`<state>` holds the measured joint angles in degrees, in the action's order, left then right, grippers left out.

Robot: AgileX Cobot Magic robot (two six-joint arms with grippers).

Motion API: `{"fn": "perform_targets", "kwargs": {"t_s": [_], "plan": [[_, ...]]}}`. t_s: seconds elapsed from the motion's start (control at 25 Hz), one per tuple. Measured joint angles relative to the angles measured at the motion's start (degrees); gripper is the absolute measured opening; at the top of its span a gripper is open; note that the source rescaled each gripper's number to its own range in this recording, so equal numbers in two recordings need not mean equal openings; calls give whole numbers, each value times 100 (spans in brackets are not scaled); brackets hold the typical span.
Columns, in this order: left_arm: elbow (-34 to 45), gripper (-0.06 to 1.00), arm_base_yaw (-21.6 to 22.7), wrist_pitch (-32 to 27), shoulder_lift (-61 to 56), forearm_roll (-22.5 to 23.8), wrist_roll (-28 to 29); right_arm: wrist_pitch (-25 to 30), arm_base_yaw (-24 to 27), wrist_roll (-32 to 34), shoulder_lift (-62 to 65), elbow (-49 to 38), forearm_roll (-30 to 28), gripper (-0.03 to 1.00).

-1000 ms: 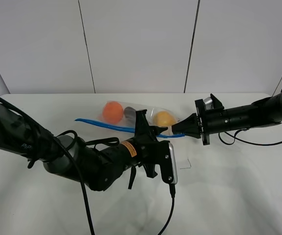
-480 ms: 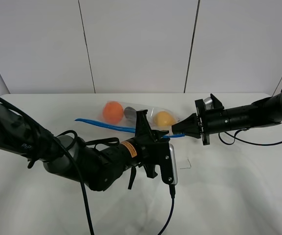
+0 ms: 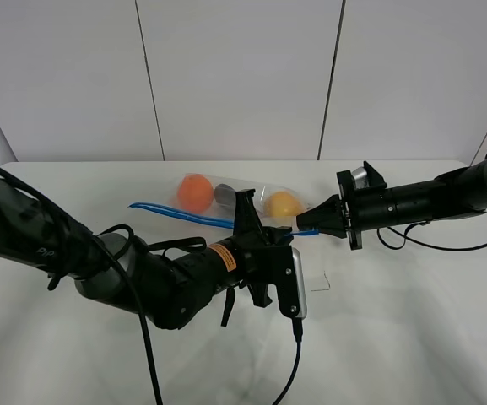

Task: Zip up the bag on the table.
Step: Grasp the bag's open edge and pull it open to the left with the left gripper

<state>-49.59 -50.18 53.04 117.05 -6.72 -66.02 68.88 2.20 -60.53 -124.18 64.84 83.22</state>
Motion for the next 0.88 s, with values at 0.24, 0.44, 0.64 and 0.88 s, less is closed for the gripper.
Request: {"fn": "perform_targets", "kwargs": {"t_s": [0.24, 0.44, 0.64, 0.88], "plan": [[0, 0, 0, -24, 0, 0, -218, 0, 0, 0, 0, 0, 0, 0], [0, 0, 0, -24, 0, 0, -262, 0, 0, 0, 0, 0, 0, 0], [0, 0, 0, -30, 0, -5, -366, 0, 0, 0, 0, 0, 0, 0], [0, 0, 95, -30, 0, 28, -467, -5, 0, 0, 0, 0, 52, 0]]}}
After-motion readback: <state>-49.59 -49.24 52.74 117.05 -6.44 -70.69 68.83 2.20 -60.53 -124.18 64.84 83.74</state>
